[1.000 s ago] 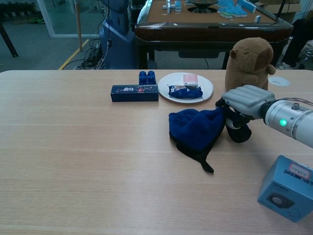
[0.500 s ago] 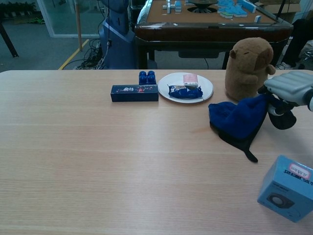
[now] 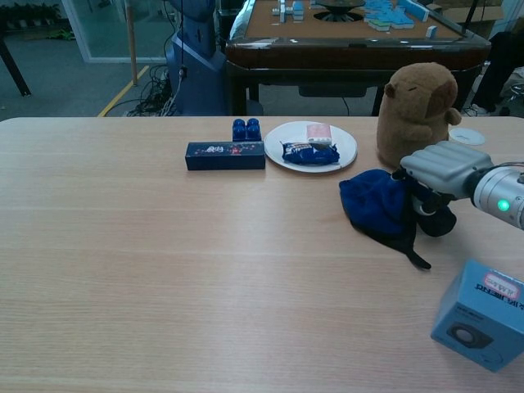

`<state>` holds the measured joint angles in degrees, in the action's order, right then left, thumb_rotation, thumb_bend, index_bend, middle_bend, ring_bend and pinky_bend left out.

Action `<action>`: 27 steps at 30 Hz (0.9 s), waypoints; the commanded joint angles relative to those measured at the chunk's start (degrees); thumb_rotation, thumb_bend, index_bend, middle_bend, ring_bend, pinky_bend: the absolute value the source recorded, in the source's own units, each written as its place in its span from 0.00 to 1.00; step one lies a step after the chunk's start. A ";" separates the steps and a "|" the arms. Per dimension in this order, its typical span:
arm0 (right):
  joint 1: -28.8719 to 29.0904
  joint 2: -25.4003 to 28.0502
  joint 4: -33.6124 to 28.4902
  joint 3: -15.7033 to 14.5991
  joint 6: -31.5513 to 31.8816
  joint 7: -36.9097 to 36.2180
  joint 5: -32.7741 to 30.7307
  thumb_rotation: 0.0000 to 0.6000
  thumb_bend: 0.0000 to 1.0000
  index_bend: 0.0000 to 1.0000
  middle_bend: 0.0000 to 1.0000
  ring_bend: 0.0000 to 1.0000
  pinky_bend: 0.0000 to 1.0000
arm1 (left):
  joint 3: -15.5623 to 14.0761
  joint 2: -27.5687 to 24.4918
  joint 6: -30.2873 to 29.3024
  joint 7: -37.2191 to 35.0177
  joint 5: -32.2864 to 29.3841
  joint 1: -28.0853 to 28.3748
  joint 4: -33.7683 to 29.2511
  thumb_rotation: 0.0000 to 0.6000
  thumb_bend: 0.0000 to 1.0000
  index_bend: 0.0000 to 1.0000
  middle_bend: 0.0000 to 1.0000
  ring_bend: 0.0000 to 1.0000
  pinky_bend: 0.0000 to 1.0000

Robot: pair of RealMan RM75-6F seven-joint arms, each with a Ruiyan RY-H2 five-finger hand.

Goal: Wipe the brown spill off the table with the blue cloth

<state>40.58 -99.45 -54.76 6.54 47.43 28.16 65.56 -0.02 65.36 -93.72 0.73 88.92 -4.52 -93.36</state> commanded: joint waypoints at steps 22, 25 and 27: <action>0.94 -0.74 -3.85 -0.19 -0.43 2.70 -0.35 1.00 0.75 0.74 0.60 0.59 0.78 | -0.06 -0.35 -0.18 0.27 0.40 -0.11 -0.51 1.00 0.44 0.00 0.00 0.01 0.06; 0.11 0.51 -1.88 -0.12 -0.67 2.94 -1.81 1.00 0.75 0.74 0.60 0.59 0.78 | -0.03 -0.17 0.08 0.41 0.49 0.10 -0.46 1.00 0.44 0.00 0.00 0.01 0.06; -0.54 1.51 -0.90 -0.04 -0.67 2.85 -2.62 1.00 0.75 0.74 0.60 0.59 0.78 | 0.00 -0.06 0.29 0.47 0.46 0.23 -0.39 1.00 0.44 0.00 0.00 0.01 0.06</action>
<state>40.64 -98.72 -56.37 6.38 46.83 30.96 63.62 -0.03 65.27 -93.46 1.18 89.38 -4.31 -93.77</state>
